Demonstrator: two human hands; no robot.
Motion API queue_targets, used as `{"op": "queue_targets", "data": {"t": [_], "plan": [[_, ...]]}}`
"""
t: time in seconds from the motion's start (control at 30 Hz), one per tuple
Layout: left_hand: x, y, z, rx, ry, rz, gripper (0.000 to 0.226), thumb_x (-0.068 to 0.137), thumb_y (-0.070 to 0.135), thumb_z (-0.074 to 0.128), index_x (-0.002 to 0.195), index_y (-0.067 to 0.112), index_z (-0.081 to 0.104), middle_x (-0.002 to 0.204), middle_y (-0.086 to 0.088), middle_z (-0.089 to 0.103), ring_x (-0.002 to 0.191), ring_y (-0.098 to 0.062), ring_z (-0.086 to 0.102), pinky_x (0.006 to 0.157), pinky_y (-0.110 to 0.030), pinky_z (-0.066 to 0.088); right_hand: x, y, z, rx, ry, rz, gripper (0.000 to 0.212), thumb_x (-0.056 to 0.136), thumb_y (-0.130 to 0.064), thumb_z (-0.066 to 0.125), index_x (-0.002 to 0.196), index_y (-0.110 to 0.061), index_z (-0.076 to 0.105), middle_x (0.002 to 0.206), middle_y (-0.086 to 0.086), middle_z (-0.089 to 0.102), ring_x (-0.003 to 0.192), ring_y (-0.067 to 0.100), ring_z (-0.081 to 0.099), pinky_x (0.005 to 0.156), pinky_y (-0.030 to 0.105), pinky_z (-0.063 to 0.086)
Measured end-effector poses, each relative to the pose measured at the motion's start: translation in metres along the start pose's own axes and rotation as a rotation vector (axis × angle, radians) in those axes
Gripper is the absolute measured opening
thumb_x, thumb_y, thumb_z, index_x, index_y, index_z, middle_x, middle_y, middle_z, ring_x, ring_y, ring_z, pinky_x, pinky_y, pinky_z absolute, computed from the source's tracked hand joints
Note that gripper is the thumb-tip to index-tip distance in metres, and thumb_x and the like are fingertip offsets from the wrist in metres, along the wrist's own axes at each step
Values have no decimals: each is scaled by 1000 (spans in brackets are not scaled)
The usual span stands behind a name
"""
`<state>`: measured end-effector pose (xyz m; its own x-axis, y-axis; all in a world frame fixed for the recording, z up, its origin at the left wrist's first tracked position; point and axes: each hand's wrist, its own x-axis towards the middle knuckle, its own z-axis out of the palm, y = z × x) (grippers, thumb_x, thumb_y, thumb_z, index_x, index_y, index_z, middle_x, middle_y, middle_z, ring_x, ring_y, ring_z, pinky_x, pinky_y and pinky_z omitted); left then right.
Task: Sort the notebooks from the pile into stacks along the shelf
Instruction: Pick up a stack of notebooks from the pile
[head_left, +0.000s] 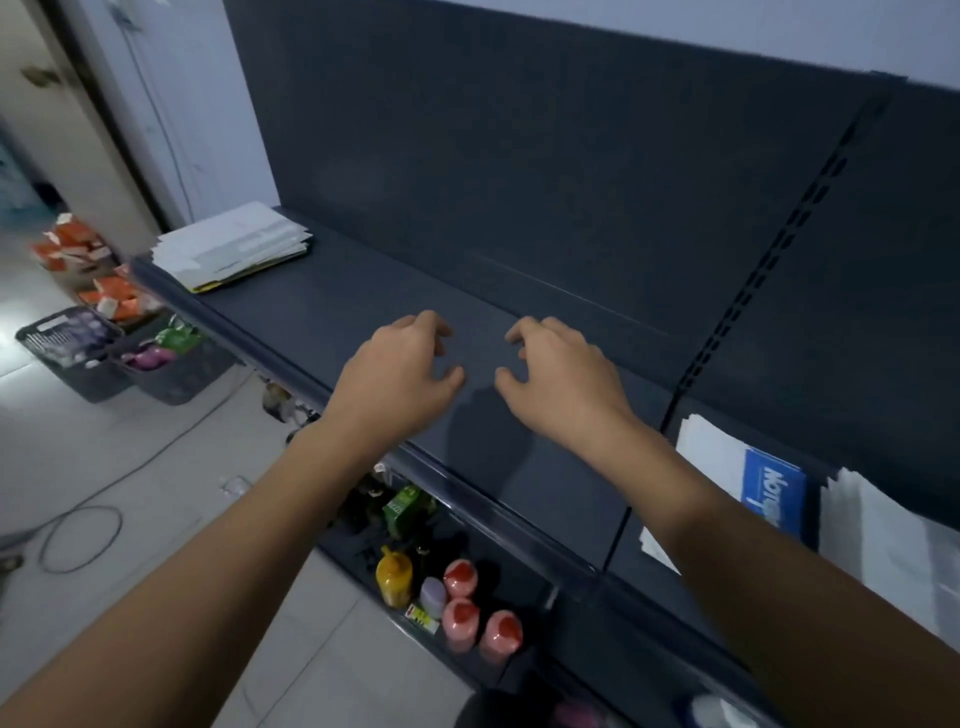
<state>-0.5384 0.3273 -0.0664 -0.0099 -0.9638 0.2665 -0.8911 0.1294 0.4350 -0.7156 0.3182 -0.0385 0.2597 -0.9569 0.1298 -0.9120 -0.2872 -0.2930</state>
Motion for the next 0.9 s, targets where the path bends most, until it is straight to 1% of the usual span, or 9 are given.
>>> {"op": "queue_targets", "data": {"t": [0.2,0.3,0.5,0.57,0.67,0.8,0.9], "plan": [[25,-63,-25,27,27,-83,42,88,43,61,123,21,57,106,7,62,95,-17,62,83,-43,56,59,-58,27,15,-58,-95,37,97,-36,57,130,-19,54,126,1,58,109,28,62,86,43,54],[41,-95,-39,39,21,-117,42,88,43,61,124,21,56,106,7,62,95,-16,62,83,-43,56,89,-88,39,32,-86,-127,39,97,-36,57,132,-20,54,127,1,58,110,28,62,84,40,52],[86,-168,-70,82,37,-154,43,89,41,62,126,20,56,108,7,63,98,-16,62,83,-42,56,159,-145,64,76,-101,-181,37,98,-36,56,132,-20,53,127,1,57,109,30,62,87,45,53],[101,-192,-79,100,38,-155,43,89,40,63,127,20,56,109,7,63,98,-15,62,84,-42,56,181,-160,75,87,-103,-180,36,98,-36,55,130,-20,53,126,0,57,108,31,63,87,45,53],[119,-227,-90,94,54,-165,41,89,37,62,126,21,57,108,7,63,97,-15,62,84,-41,55,210,-177,92,85,-111,-157,34,97,-35,55,128,-21,54,124,-1,57,106,32,62,84,41,51],[127,-269,-96,101,14,-190,40,91,36,62,128,21,56,111,6,63,99,-14,61,85,-35,54,236,-197,109,79,-160,-115,36,97,-37,55,129,-23,53,124,-2,57,107,31,62,86,42,52],[135,-300,-102,106,4,-198,41,91,34,62,130,20,56,115,4,64,104,-16,62,88,-34,53,255,-211,118,74,-153,-88,35,97,-37,55,129,-23,54,124,-3,58,105,31,63,86,42,52]]}}
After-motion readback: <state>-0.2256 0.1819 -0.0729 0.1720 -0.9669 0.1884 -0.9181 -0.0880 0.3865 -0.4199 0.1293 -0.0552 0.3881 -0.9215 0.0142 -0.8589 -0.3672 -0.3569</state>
